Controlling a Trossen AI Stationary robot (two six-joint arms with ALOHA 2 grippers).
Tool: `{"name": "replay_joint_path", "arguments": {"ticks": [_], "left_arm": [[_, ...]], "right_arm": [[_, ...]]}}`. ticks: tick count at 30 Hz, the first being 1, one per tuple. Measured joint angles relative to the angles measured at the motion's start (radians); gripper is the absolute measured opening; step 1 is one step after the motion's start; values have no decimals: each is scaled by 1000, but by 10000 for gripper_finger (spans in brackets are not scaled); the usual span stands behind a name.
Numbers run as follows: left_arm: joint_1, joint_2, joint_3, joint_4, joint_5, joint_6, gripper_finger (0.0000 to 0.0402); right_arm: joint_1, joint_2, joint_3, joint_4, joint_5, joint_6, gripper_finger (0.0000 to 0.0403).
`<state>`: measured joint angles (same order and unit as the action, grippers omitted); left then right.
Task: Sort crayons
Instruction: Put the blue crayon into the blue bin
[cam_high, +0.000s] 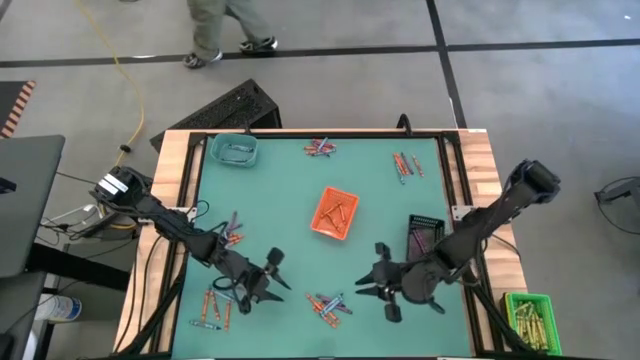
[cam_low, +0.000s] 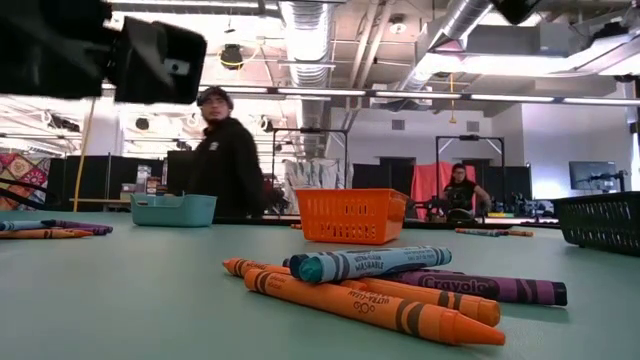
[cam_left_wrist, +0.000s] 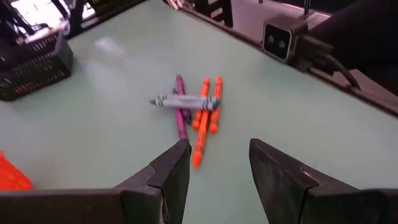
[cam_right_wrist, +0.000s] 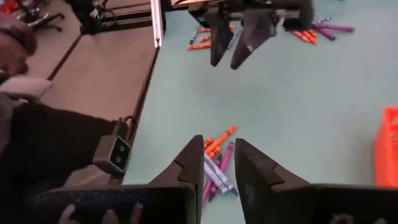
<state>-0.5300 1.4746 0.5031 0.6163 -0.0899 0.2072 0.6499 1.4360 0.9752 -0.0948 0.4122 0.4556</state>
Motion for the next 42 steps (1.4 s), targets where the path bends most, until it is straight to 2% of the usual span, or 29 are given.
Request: {"name": "replay_joint_path", "arguments": {"ticks": [4,8,13,16,20,27,30,42], "left_arm": [[15,62,59,-12,7,22,155],[37,208,145,-34,33,16,155],[51,334,246,-54,58,13,155],[74,383,295,-125,86,-5,155],[106,423,337,-183,109,-25,155],[143,426,341,-209,176,-59,150],[151,426,342,-238,209,-64,131],[154,425,341,-268,227,-31,22]], "right_arm": [[0,74,0,46,-2,-22,84],[6,125,0,63,-7,-22,84],[31,151,0,90,-7,-19,84],[53,152,0,91,7,-19,84],[78,151,0,100,35,-19,84],[104,151,0,114,62,-19,84],[112,151,0,112,81,-19,84],[114,151,0,111,87,-20,84]]}}
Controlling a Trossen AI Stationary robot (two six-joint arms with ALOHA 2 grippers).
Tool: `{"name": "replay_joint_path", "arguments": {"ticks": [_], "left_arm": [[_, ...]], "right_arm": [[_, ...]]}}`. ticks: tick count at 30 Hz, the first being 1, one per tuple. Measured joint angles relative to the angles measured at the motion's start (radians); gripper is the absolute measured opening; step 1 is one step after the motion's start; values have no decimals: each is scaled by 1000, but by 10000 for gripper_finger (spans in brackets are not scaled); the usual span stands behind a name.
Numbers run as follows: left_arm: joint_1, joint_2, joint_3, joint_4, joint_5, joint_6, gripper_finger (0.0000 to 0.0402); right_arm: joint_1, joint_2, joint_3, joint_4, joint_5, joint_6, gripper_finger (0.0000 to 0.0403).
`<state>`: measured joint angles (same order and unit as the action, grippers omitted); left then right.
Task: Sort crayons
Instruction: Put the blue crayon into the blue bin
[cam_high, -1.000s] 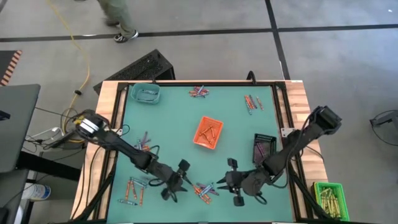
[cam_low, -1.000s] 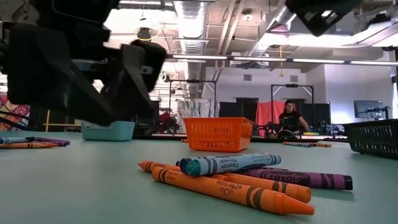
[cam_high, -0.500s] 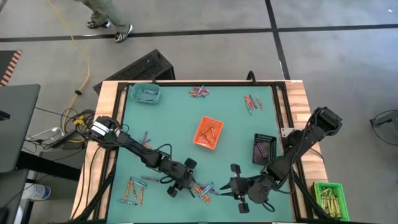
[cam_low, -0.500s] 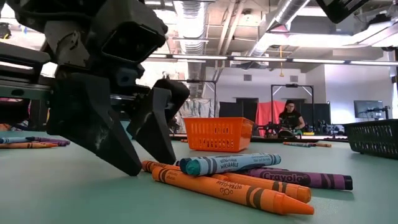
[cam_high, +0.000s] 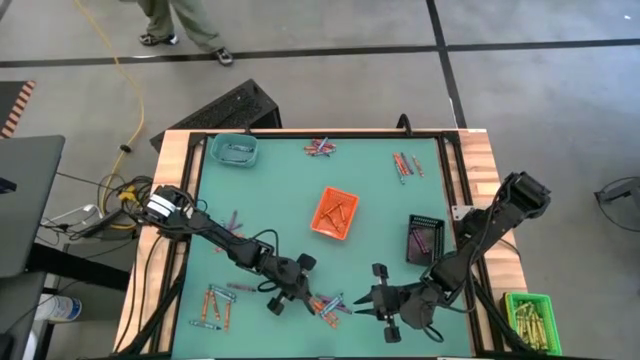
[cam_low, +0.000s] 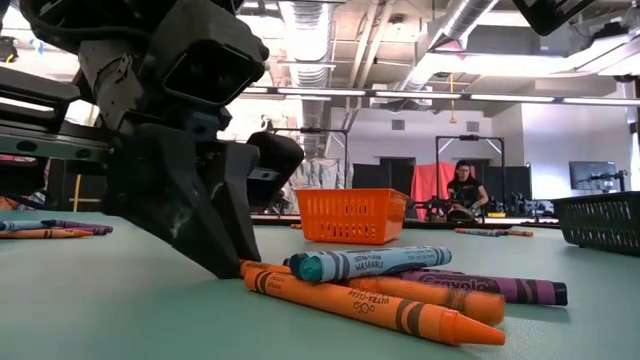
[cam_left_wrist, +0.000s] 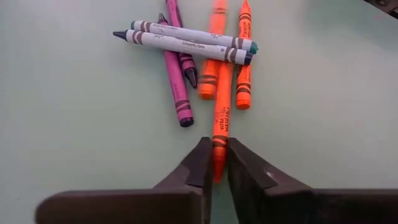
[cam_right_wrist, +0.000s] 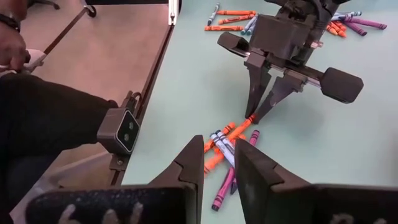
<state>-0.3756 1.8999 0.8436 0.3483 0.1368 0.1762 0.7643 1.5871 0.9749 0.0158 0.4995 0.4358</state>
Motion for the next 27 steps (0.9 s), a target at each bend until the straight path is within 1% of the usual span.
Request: {"name": "replay_joint_path", "arguments": {"ticks": [3,21,27], "left_arm": [[0,0,0,-17,0,6,7],[0,-13,3,-153,24,66,7],[-1,-36,-1,-191,24,86,7]], "right_arm": [[0,0,0,0,0,0,84],[1,0,0,1,1,1,84],[-21,11,0,17,26,8,84]]}}
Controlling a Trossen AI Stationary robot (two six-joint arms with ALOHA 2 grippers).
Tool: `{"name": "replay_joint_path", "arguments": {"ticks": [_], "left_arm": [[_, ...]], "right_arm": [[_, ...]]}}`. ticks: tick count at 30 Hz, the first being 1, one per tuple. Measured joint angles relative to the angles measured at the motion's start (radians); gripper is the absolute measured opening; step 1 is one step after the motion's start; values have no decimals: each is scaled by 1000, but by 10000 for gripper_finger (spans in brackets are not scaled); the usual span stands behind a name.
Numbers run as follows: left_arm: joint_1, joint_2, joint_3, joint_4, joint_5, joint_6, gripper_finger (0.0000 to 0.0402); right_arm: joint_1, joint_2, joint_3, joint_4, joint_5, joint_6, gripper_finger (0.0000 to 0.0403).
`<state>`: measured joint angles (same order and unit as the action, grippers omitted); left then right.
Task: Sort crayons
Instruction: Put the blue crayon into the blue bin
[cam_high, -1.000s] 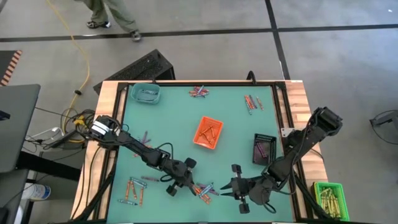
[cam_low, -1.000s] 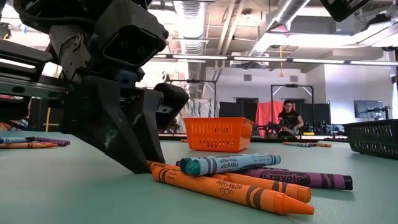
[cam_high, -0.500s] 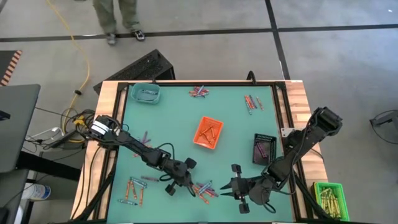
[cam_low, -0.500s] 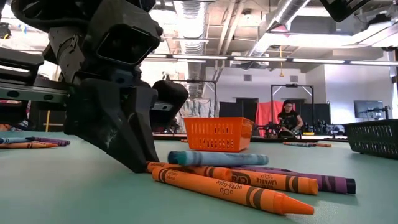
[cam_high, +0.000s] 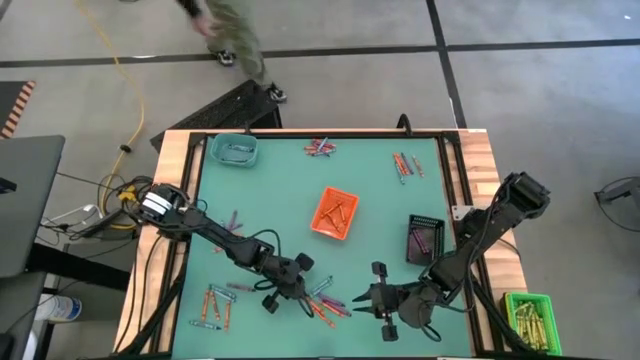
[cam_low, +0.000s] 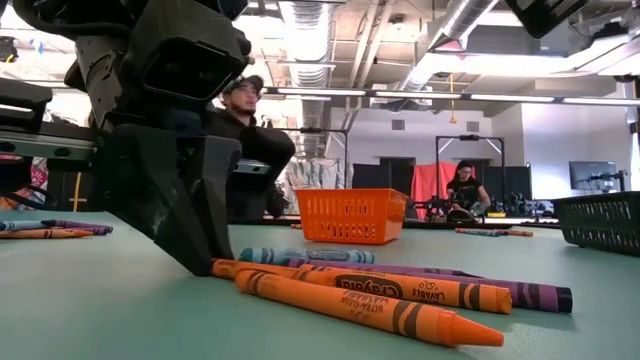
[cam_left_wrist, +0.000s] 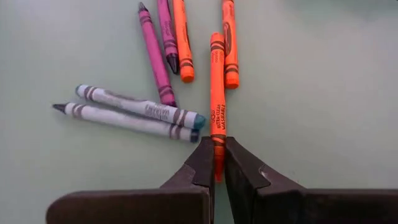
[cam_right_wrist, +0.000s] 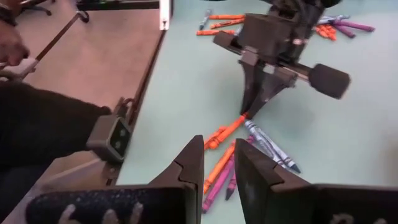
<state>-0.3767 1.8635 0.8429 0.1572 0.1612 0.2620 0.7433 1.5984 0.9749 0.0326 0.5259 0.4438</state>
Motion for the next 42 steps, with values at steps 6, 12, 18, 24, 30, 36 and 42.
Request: {"name": "replay_joint_path", "arguments": {"ticks": [6,12,18,24,30,36,42], "left_arm": [[-1,-15,0,-34,-8,8,7],[-10,-15,0,-33,-12,7,7],[-10,-17,0,-38,-12,6,6],[-11,-18,0,-40,-12,-2,6],[-17,-26,-1,-55,-13,-4,6],[-35,-33,-1,-78,-21,-19,6],[-44,-33,0,-91,-24,-63,26]], "right_arm": [[-86,84,0,37,-53,-7,84],[-179,173,0,156,-101,-99,84],[-290,250,0,277,-186,-142,84],[-360,338,38,322,-249,-176,84],[-373,427,189,167,-267,-278,84],[-399,469,348,-115,-214,-289,84],[-433,469,412,-226,-248,-296,84]]}}
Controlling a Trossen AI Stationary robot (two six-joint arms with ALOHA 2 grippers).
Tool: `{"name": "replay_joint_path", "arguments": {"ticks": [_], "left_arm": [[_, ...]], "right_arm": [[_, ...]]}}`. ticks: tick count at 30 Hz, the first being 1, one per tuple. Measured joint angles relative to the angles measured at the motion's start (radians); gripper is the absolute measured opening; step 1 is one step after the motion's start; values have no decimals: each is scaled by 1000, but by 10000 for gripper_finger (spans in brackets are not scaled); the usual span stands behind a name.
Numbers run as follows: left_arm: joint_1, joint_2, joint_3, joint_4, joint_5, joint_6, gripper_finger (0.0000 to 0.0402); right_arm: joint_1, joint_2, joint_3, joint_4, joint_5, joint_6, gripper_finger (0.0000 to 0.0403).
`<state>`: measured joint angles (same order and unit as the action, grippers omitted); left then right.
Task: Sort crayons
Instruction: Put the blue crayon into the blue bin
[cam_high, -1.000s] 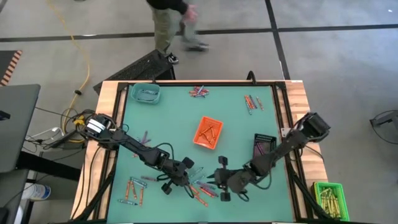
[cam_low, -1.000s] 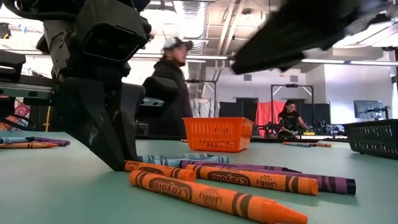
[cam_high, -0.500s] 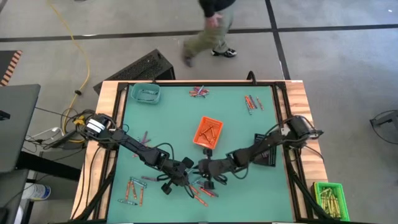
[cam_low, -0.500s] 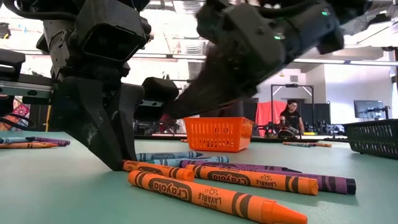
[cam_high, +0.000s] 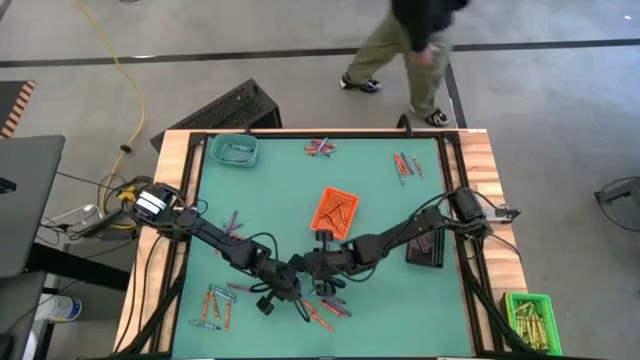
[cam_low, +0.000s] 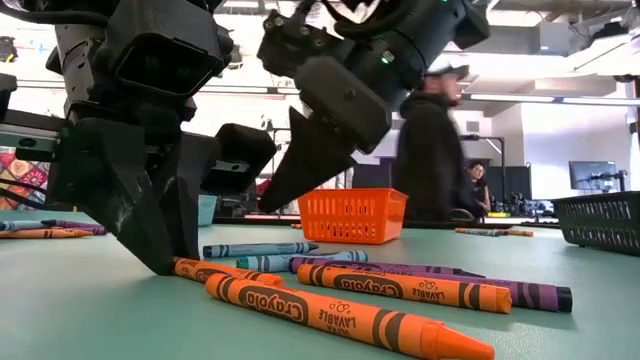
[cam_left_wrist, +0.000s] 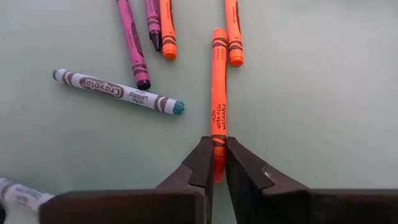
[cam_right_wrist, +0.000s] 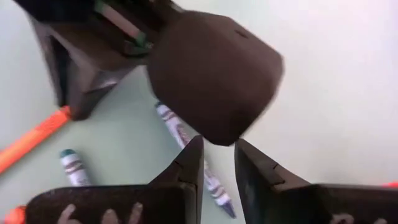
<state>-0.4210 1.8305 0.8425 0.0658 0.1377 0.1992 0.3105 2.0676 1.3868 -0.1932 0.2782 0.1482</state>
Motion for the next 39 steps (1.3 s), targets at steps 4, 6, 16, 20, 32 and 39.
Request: {"name": "replay_joint_path", "arguments": {"ticks": [4,6,16,20,32,39], "left_arm": [[-4,0,0,0,4,-13,61],[-10,0,0,1,3,-14,82],[-52,-150,-6,-114,7,-38,152],[-78,-232,-5,-222,-19,-80,153],[-171,-357,-1,-354,-180,-171,153],[-188,-358,-1,-363,-208,-196,153]], "right_arm": [[-14,0,9,-9,-59,1,97],[-17,0,9,-18,-64,0,111],[-17,0,9,0,-109,-92,156],[-18,0,25,3,-127,-151,143],[-45,101,107,-105,-186,-208,136],[-37,203,257,-307,-225,-219,108]]}}
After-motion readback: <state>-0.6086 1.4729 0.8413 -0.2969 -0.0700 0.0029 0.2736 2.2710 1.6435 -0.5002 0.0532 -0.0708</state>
